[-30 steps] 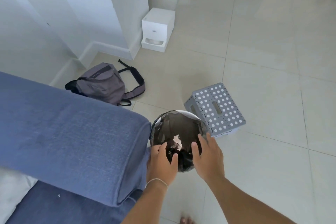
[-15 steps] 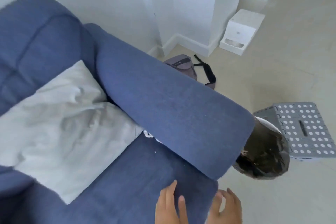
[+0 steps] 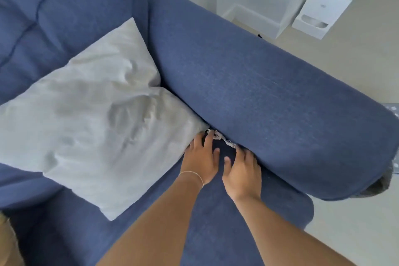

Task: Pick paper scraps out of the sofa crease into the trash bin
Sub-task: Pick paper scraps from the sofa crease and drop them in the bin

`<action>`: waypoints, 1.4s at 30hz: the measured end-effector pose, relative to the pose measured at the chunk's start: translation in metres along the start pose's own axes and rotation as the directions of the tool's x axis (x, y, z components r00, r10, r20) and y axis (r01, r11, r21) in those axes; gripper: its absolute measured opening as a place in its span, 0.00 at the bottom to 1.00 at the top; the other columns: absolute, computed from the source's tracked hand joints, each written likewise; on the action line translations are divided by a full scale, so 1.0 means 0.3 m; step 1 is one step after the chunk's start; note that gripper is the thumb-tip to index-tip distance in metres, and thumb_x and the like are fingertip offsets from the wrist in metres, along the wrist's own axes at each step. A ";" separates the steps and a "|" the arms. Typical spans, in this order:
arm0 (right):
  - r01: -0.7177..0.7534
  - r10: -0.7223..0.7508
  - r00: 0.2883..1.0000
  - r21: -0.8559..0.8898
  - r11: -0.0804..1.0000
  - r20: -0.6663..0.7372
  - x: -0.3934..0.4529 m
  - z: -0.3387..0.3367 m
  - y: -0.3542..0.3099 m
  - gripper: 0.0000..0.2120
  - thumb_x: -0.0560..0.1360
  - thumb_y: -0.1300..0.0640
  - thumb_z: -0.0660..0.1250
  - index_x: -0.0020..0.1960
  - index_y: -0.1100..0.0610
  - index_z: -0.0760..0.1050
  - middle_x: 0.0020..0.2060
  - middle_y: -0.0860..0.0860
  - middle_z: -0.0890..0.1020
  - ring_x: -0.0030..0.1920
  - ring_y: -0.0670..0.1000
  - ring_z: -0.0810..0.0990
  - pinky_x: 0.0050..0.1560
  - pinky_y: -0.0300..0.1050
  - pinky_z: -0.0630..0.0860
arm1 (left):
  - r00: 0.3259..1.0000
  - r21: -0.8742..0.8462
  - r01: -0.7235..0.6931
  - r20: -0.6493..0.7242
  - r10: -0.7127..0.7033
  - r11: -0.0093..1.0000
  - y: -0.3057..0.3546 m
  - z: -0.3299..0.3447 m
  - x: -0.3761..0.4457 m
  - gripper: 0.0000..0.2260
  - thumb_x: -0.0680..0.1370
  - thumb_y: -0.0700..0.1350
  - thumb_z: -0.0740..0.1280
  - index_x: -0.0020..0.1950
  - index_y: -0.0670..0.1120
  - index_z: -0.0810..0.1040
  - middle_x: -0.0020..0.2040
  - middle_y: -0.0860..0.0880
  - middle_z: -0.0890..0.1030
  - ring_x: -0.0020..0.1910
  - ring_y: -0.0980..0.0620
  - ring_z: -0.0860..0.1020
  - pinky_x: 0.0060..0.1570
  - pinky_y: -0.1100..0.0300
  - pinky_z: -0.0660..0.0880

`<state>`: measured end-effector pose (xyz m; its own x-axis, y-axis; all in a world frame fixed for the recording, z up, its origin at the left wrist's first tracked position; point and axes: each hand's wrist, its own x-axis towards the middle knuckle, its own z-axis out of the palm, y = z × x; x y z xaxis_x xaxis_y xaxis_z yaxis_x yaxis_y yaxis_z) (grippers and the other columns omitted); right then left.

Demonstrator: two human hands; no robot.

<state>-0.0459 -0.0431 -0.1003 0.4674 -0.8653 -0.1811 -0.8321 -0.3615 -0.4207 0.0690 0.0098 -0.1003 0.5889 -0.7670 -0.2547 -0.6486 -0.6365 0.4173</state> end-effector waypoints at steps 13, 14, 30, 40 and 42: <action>-0.647 0.653 0.754 0.245 0.722 0.067 0.156 0.079 -0.096 0.12 0.75 0.43 0.67 0.52 0.49 0.84 0.57 0.53 0.82 0.65 0.59 0.70 0.61 0.54 0.66 | 0.965 0.153 0.262 -0.018 -0.262 0.953 0.063 0.030 0.159 0.15 0.74 0.59 0.63 0.55 0.55 0.80 0.62 0.48 0.69 0.59 0.40 0.66 0.56 0.44 0.64; -0.647 0.659 0.750 0.278 0.710 0.059 0.153 0.077 -0.094 0.11 0.76 0.45 0.67 0.50 0.49 0.84 0.56 0.52 0.83 0.65 0.59 0.70 0.61 0.54 0.66 | 0.968 0.125 0.252 -0.037 -0.249 0.960 0.056 0.038 0.151 0.14 0.75 0.58 0.62 0.54 0.56 0.80 0.62 0.48 0.70 0.59 0.41 0.66 0.57 0.44 0.64; -0.361 0.462 0.849 0.357 0.862 -0.258 -0.270 -0.197 0.396 0.04 0.70 0.53 0.76 0.41 0.47 0.82 0.49 0.46 0.79 0.51 0.54 0.78 0.51 0.50 0.67 | 0.979 -0.454 -0.042 -0.198 -0.055 0.890 0.310 0.228 -0.378 0.02 0.76 0.45 0.71 0.46 0.49 0.83 0.57 0.53 0.72 0.64 0.51 0.72 0.59 0.47 0.74; -0.478 0.561 0.766 0.306 0.823 -0.312 -0.096 -0.498 0.919 0.04 0.72 0.50 0.72 0.38 0.45 0.80 0.48 0.44 0.80 0.55 0.51 0.76 0.58 0.56 0.67 | 0.930 -0.411 -0.358 -0.075 0.360 0.838 0.790 0.422 -0.422 0.07 0.78 0.52 0.66 0.45 0.50 0.78 0.50 0.54 0.71 0.47 0.57 0.75 0.42 0.59 0.76; -0.489 0.579 0.755 0.325 0.810 -0.307 -0.028 -0.545 0.977 0.04 0.73 0.49 0.69 0.39 0.45 0.81 0.48 0.44 0.79 0.56 0.51 0.73 0.58 0.54 0.65 | 0.903 -0.366 -0.415 -0.052 0.427 0.833 0.866 0.447 -0.419 0.07 0.78 0.51 0.66 0.44 0.50 0.77 0.47 0.55 0.73 0.46 0.56 0.75 0.39 0.59 0.76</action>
<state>-0.3426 -0.1985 -0.0769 -0.2204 -0.9695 -0.1074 -0.8053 0.2430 -0.5407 -0.2383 -0.0700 -0.0769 0.2795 -0.9601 -0.0061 -0.6087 -0.1821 0.7722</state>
